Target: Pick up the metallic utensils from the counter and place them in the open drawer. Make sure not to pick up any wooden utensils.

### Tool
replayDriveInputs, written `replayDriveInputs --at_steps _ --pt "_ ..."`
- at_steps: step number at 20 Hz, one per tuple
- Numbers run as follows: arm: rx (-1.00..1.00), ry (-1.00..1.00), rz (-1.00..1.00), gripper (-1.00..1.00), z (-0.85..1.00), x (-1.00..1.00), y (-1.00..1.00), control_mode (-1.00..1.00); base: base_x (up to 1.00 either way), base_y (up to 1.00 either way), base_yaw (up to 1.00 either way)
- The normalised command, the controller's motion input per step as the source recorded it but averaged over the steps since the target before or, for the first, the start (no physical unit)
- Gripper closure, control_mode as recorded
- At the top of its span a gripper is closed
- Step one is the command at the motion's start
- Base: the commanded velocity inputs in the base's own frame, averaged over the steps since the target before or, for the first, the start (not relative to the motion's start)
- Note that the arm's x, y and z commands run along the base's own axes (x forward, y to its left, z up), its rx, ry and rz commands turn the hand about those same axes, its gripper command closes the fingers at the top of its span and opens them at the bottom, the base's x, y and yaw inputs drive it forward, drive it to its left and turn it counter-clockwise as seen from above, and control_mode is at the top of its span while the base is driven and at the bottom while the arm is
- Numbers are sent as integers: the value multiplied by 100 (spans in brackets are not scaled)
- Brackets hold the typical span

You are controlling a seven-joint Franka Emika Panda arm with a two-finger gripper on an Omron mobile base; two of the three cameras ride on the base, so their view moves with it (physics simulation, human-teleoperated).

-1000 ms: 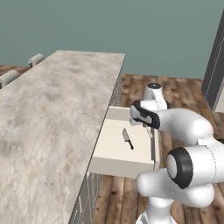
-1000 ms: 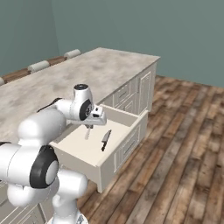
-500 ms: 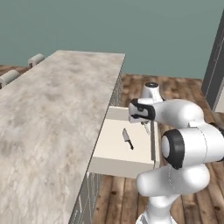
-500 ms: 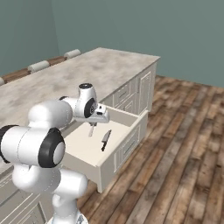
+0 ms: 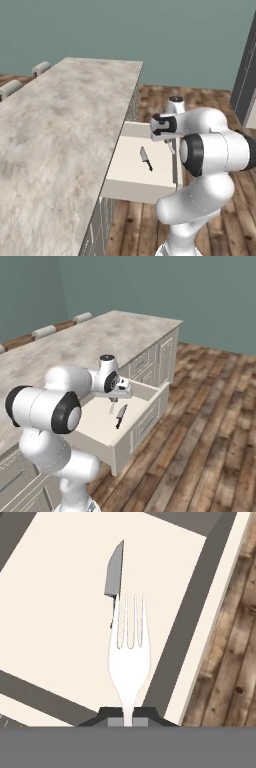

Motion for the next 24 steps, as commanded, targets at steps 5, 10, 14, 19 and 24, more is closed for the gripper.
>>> replayDriveInputs --at_steps 5,10,14,19,24 --pt "0 0 0 100 -30 0 -9 -100 0 0 0" --pt "0 0 -1 100 -19 0 0 -100 0 0 0" --pt "0 0 -2 100 -13 0 0 -100 0 0 0" --pt "0 0 -4 100 -6 6 0 -100 0 0 0" --pt "0 0 -5 100 -12 13 0 -100 0 0 0"
